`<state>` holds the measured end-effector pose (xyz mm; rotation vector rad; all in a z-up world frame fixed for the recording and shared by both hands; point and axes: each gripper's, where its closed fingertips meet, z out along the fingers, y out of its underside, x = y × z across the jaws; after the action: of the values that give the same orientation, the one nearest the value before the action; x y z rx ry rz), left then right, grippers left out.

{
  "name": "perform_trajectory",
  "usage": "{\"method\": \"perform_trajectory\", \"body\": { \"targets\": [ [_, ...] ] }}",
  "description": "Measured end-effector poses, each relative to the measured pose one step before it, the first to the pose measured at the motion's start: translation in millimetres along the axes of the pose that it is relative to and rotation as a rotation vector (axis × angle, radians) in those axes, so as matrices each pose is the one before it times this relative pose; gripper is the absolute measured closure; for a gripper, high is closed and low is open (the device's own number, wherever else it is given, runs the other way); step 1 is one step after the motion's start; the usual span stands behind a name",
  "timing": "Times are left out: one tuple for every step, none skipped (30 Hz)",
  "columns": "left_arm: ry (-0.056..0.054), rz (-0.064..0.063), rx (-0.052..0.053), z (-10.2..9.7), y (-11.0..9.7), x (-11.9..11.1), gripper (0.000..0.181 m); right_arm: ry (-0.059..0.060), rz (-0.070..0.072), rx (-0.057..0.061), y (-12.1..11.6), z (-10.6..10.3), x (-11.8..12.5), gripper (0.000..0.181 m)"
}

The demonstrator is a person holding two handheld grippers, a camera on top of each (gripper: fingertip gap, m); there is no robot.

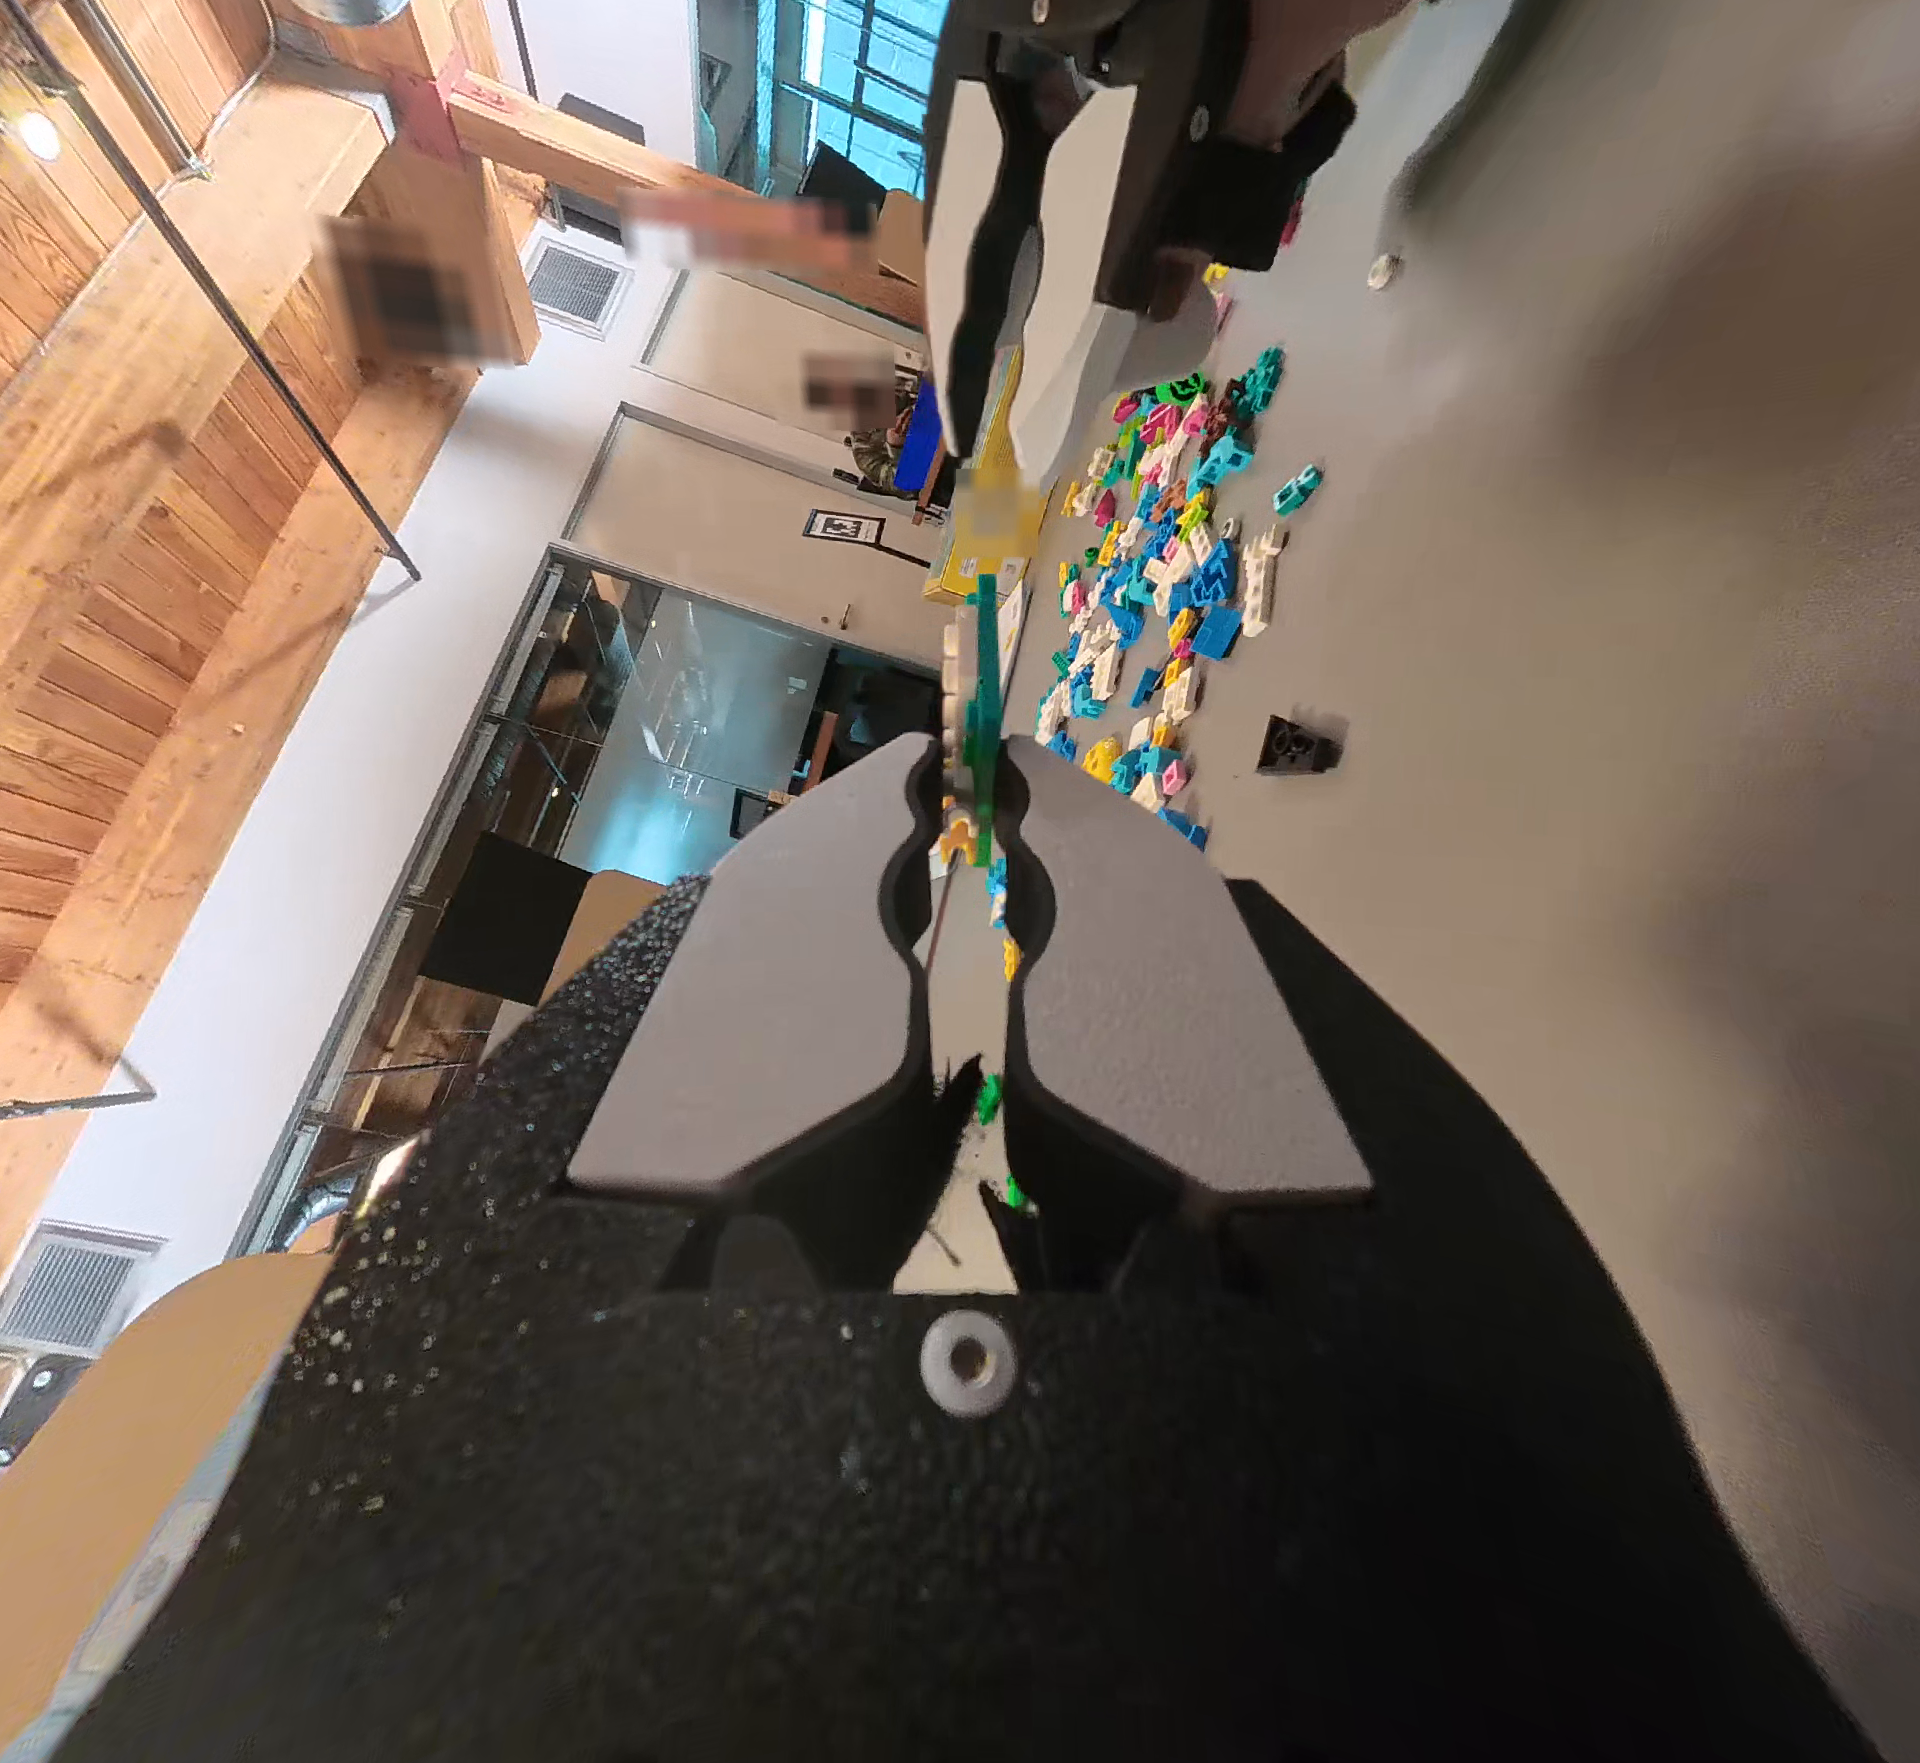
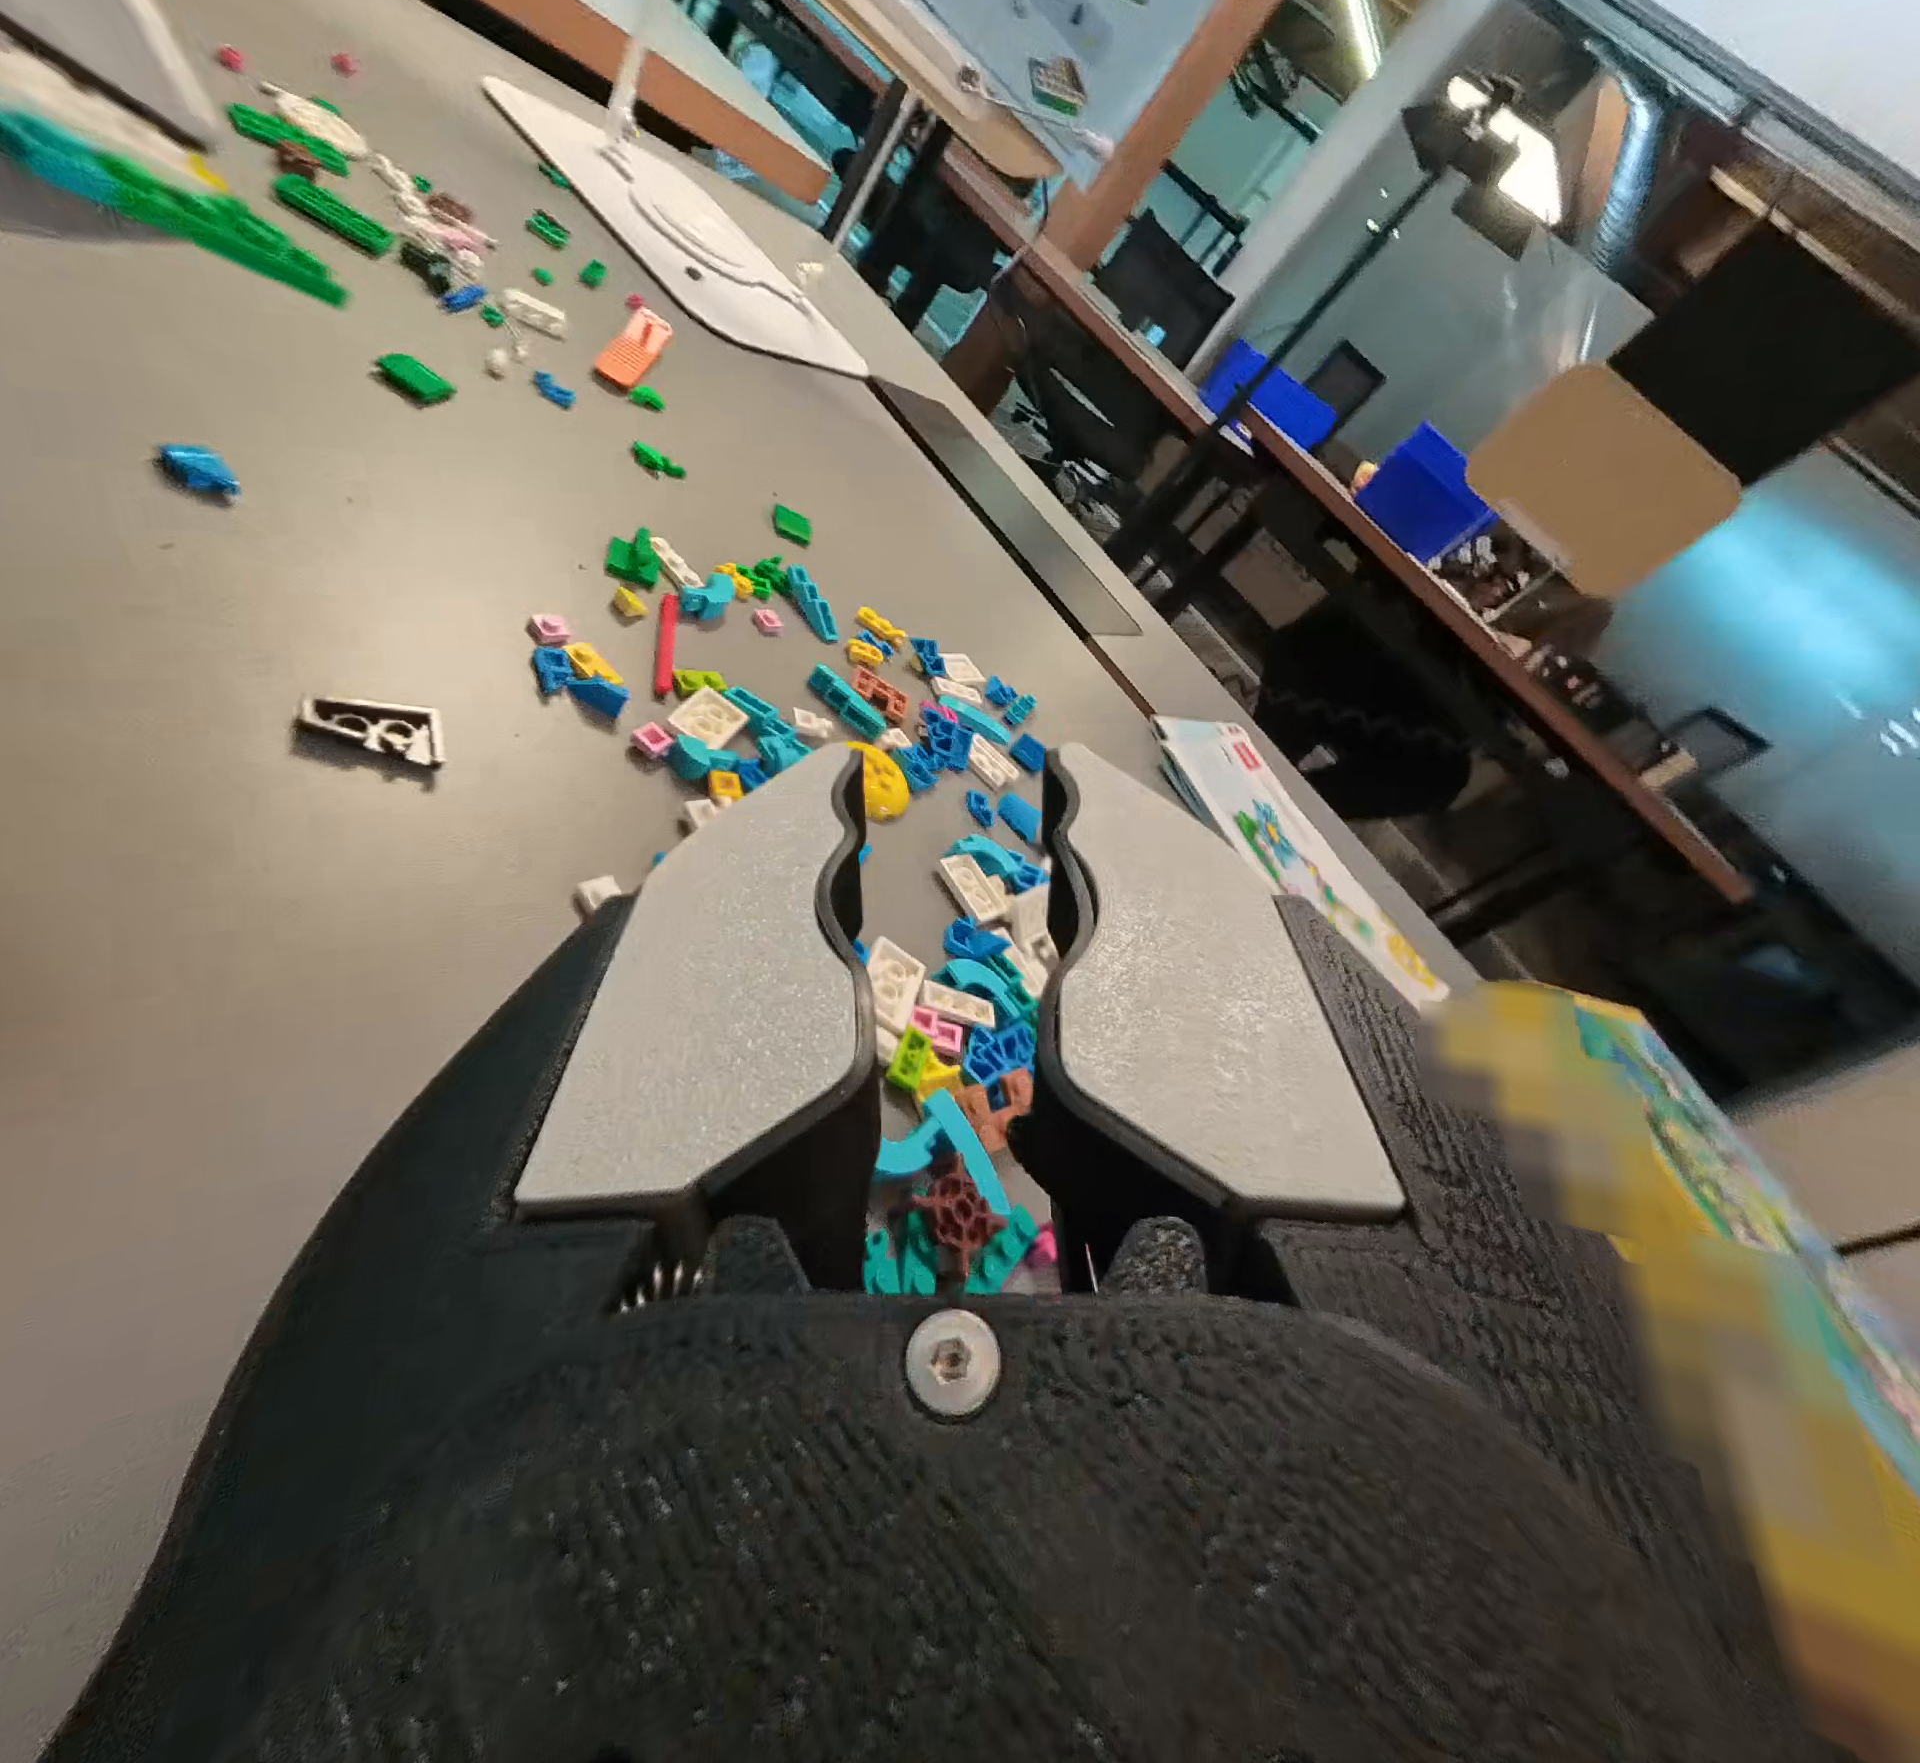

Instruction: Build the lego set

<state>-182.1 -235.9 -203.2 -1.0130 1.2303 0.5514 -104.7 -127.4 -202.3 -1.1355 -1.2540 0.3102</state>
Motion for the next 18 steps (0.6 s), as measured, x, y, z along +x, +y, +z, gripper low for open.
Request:
{"method": "perform_trajectory", "body": {
  "targets": [
    [-0.0019,0.0041,0.0015,-0.58,0.07,-0.32,0.173,0.0113,0.0038,-0.0159,3.33,0.76,1.93,0.151],
    [-0.0002,0.0116,0.0019,-0.44,-0.10,0.25,0.173,0.0133,-0.0070,-0.0137,2.55,0.78,1.44,0.151],
    [0.0079,0.0105,0.0014,-0.43,-0.09,1.51,0.173,0.0095,-0.0151,-0.0064,1.41,0.64,0.14,0.151],
    [0.0197,0.0041,0.0008,-0.21,-0.25,3.05,0.173,0.0078,-0.0212,0.0012,0.12,0.43,-0.50,0.151],
    [0.0201,-0.0038,0.0013,0.01,-0.74,2.75,0.173,0.0027,-0.0262,0.0057,-0.61,0.20,-1.65,0.151],
    [0.0082,-0.0078,0.0002,0.34,-0.88,0.93,0.173,0.0012,-0.0274,0.0044,-0.68,0.21,-1.91,0.152],
    [0.0016,-0.0057,-0.0002,0.21,-0.93,-0.23,0.173,-0.0013,-0.0260,0.0006,-0.37,0.43,-2.20,0.154],
    [0.0017,-0.0033,0.0027,-0.08,-0.96,-0.16,0.173,-0.0068,-0.0235,-0.0012,-0.24,0.35,-2.64,0.154],
    [0.0025,-0.0011,0.0042,-0.39,-0.69,0.16,0.173,-0.0048,-0.0212,-0.0007,-0.52,0.25,-2.12,0.155],
    [0.0034,0.0017,0.0024,-0.28,-0.04,0.56,0.173,0.0020,-0.0210,0.0024,-1.24,-0.27,-1.02,0.155],
    [0.0034,0.0027,-0.0009,-0.28,0.81,0.55,0.173,0.0033,-0.0206,0.0069,-2.10,-0.55,-0.47,0.156],
    [0.0019,0.0020,-0.0013,-0.31,0.80,0.22,0.173,0.0037,-0.0173,0.0067,-2.01,-0.72,-0.27,0.159],
    [-0.0006,0.0017,0.0003,-0.39,0.67,-0.20,0.173,0.0037,-0.0126,0.0028,-1.46,-0.54,-0.07,0.159],
    [-0.0035,0.0017,0.0009,-0.51,0.26,-0.56,0.173,0.0018,-0.0090,-0.0003,-0.76,-0.27,0.04,0.160],
    [-0.0039,0.0019,0.0020,-0.55,-0.06,-0.56,0.173,0.0004,-0.0060,-0.0012,-0.33,-0.06,-0.06,0.160],
    [-0.0031,0.0018,0.0027,-0.44,-0.24,-0.42,0.173,-0.0004,-0.0038,-0.0013,-0.10,0.01,-0.11,0.160],
    [-0.0037,0.0022,0.0018,-0.36,-0.13,-0.43,0.173,0.0006,-0.0037,-0.0003,-0.07,-0.04,0.12,0.161],
    [-0.0044,0.0041,0.0006,-0.20,-0.13,-0.53,0.173,0.0026,-0.0047,0.0020,-0.52,-0.26,0.28,0.161]
  ]
}}
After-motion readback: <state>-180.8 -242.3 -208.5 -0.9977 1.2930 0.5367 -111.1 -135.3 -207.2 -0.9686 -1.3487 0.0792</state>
